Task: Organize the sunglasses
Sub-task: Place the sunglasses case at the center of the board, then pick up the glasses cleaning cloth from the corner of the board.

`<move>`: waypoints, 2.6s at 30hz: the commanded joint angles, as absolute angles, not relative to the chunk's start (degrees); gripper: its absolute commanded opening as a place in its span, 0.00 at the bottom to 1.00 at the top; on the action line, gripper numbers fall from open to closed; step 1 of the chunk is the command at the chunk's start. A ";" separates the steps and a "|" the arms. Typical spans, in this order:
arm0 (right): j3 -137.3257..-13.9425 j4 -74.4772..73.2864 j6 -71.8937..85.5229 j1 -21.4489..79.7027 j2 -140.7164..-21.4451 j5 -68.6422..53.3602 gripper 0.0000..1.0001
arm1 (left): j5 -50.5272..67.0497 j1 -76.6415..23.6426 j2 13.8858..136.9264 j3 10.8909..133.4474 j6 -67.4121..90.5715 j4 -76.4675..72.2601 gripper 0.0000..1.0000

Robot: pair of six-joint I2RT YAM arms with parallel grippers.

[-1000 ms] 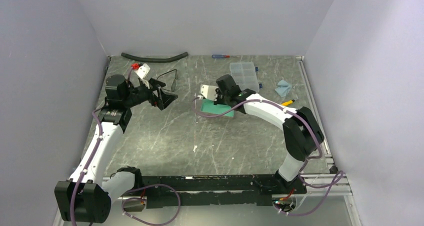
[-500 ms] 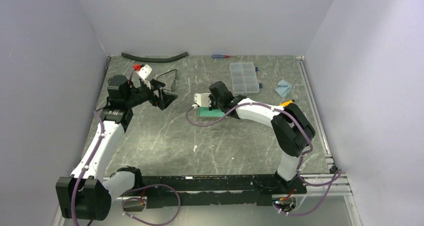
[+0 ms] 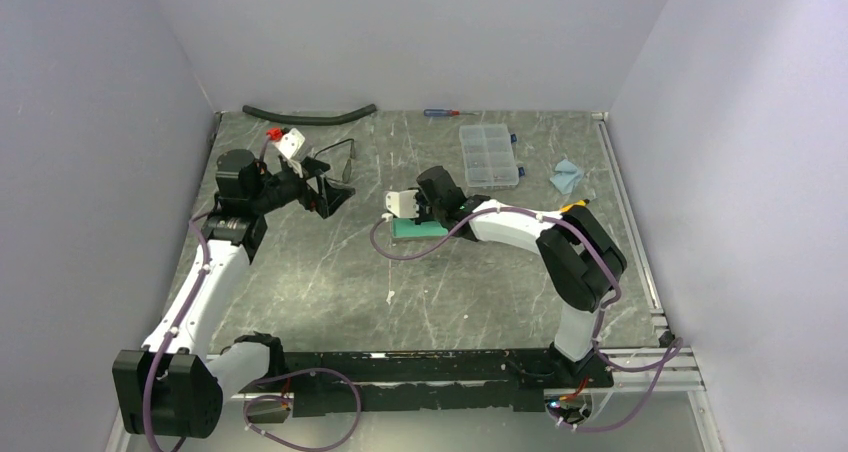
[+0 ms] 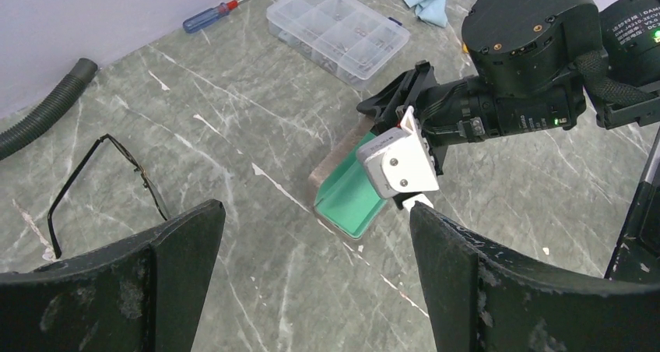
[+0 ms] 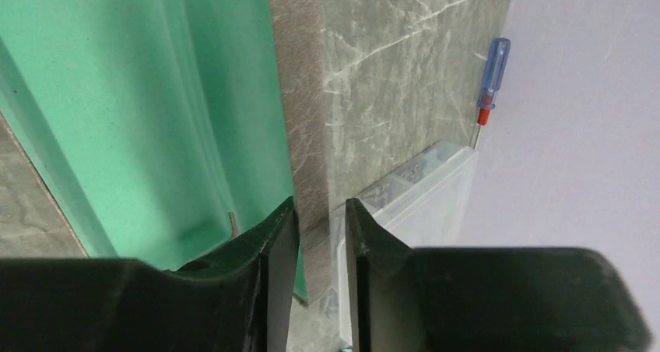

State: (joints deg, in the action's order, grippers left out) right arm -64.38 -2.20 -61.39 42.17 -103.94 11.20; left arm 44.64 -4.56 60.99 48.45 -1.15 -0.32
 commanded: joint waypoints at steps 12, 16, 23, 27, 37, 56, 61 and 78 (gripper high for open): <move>-68.58 -4.65 -55.20 41.70 -99.20 6.72 0.65 | 44.65 -4.42 61.69 48.67 -2.75 -3.52 0.94; -69.47 -6.81 -47.85 41.09 -91.55 0.73 0.99 | 44.68 -4.42 61.63 48.61 -2.90 -3.43 0.94; -70.69 -9.34 -25.02 30.19 -77.77 -13.41 1.00 | 44.47 -4.37 61.79 47.70 -2.24 -5.02 0.94; -71.04 -14.30 -4.99 16.07 -78.19 -5.97 0.78 | 44.21 -4.32 62.04 46.99 -1.69 -6.38 0.94; -75.33 -26.33 12.67 -8.50 -96.16 2.47 0.33 | 43.58 -4.33 64.17 46.74 -0.98 -4.12 0.94; -91.89 -22.61 16.26 -12.67 -122.23 1.74 0.41 | 42.71 -4.31 72.67 53.42 -3.21 -0.09 0.94; -92.05 -21.60 14.36 -12.71 -122.84 2.05 0.23 | 42.63 -4.31 72.66 52.90 -3.65 -0.96 0.94; -86.00 -41.52 0.76 3.40 -93.88 -12.94 0.00 | 43.43 -4.35 60.36 45.20 -5.36 -1.52 0.92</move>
